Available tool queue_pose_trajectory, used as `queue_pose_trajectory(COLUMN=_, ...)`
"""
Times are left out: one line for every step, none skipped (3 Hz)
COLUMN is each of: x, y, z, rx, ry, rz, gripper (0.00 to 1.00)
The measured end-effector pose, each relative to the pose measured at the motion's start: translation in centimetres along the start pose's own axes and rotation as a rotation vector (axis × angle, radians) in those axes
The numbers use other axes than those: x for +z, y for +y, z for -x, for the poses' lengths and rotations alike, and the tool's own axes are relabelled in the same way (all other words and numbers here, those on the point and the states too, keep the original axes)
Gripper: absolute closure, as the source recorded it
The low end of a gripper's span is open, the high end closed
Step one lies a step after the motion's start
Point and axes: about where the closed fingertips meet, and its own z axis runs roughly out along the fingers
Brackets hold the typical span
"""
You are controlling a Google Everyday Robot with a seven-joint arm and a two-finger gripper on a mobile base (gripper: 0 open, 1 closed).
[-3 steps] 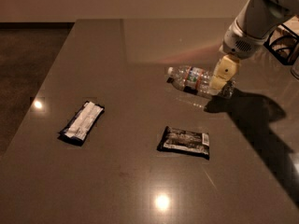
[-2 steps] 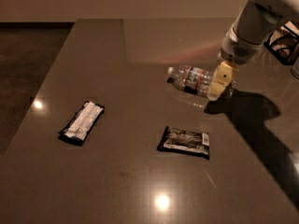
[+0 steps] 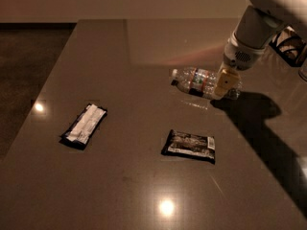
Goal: Move water bottle near rxbar blueberry
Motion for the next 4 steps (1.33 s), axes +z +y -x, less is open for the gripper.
queue_pose_trajectory(x=0.1, y=0.4, z=0.5, rx=-0.009, ry=0.006, rz=0.009, gripper=0.65)
queue_pose_trajectory(x=-1.0, y=1.1, z=2.9, rx=-0.03, ry=0.011, rz=-0.01, gripper=0.89)
queue_pose_trajectory(x=-2.1, y=1.5, z=5.9, rx=-0.06, ry=-0.011, rz=-0.011, gripper=1.0)
queue_pose_trajectory(x=-2.6, y=2.9, z=10.0, rx=-0.109, ry=-0.046, rz=0.001, gripper=1.0)
